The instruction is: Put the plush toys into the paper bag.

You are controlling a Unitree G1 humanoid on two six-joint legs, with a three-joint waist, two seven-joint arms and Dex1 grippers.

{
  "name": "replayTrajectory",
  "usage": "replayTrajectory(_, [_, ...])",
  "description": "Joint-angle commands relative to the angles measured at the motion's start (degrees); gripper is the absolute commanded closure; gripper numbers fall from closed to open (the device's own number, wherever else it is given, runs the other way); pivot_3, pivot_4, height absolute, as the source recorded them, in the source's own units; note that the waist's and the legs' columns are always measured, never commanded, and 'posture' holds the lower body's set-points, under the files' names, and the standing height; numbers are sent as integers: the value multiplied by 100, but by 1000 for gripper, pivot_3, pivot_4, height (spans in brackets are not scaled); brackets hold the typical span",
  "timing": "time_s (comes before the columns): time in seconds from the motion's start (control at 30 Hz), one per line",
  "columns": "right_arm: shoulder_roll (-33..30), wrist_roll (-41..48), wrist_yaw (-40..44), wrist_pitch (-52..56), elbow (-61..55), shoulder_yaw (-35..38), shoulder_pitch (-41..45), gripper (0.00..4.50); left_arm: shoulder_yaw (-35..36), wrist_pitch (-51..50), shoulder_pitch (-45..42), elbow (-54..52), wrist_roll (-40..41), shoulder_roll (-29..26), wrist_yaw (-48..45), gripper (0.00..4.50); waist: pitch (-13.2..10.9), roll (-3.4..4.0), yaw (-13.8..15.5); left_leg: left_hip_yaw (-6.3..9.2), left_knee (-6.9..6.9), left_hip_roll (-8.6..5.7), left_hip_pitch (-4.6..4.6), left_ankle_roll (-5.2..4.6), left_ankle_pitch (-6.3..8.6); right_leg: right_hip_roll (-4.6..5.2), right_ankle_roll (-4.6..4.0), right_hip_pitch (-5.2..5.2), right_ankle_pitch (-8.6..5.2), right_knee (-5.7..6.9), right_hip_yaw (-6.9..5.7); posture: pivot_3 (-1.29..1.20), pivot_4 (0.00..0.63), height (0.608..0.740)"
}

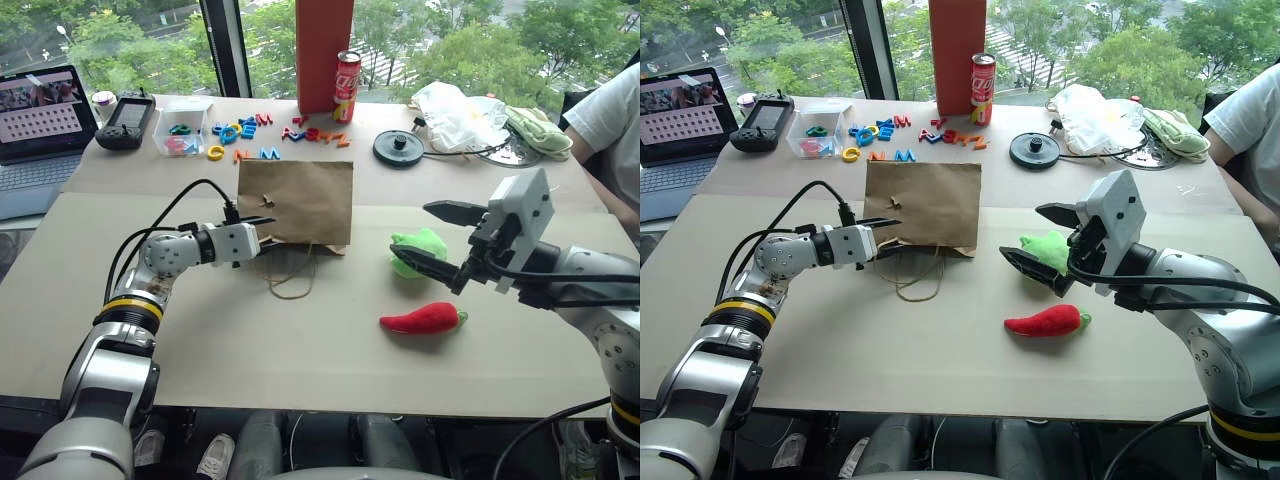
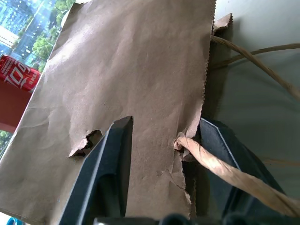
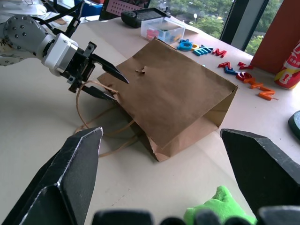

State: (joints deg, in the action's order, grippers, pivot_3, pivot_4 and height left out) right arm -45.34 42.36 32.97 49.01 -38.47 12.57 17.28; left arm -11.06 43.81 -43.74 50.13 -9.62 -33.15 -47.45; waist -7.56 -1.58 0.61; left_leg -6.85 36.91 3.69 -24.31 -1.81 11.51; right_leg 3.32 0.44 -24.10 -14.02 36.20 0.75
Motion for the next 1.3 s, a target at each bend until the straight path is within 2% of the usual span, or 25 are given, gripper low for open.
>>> replayTrajectory(0.03, [-53,181,-148,153,-164,193,-8,0,28,158,-197,20,79,11,-27,4025,0,0,0,1,0,0,0,0,0,0,0,0,0,0,0,0,150,739])
replayTrajectory(0.07, [-66,190,-174,179,-160,185,-17,0,27,155,-207,38,75,17,-31,4351,0,0,0,1,0,0,0,0,0,0,0,0,0,0,0,0,150,739])
replayTrajectory(0.1, [-78,202,-194,204,-155,183,-29,0,7,161,-219,53,33,14,-19,4432,0,0,0,2,0,0,0,0,0,0,0,1,0,0,0,0,150,739])
replayTrajectory(0.3, [-148,164,-267,268,-141,124,-102,0,23,146,-264,-26,67,33,-18,4432,0,0,0,6,0,0,0,0,0,0,0,0,0,0,0,0,150,739])
replayTrajectory(0.47, [-143,93,-299,232,-102,26,-125,0,149,-179,-125,-684,605,-15,-513,4432,0,0,-1,7,0,0,0,0,0,0,0,0,0,0,1,0,150,739])
replayTrajectory(0.57, [-96,41,-363,229,-129,-77,-180,0,315,-924,276,-1706,1217,-136,-866,4432,0,0,-12,10,1,2,0,0,0,0,0,0,0,1,2,0,150,739])
replayTrajectory(0.73, [162,87,-654,325,-264,-308,-185,0,548,-2302,1053,-3336,1700,-389,-907,4432,0,0,-82,16,0,6,3,-2,1,-3,0,0,0,4,4,0,150,739])
replayTrajectory(0.9, [877,-227,-1438,698,-70,-1149,87,0,730,-3345,1405,-4270,1928,-321,-614,4432,0,1,-97,19,9,7,9,-1,0,-5,0,5,0,16,4,0,150,739])
replayTrajectory(1.07, [1300,-651,-1846,852,117,-1644,188,1377,813,-3746,1501,-4576,1945,-287,-458,4500,1,1,-81,17,13,1,11,-1,-1,-1,1,2,-1,29,7,0,150,739])
replayTrajectory(1.17, [1893,-1047,-2263,821,443,-2121,379,2473,838,-4000,1593,-4818,2029,-218,-380,4500,1,1,-100,16,12,1,11,-1,0,-2,1,0,-1,30,6,0,150,739])
replayTrajectory(1.3, [2339,-1483,-2511,734,706,-2457,476,3821,888,-4244,1614,-4992,2073,-130,-343,4500,1,1,-125,15,11,2,10,-1,-1,-5,-1,-8,-3,44,8,0,150,739])
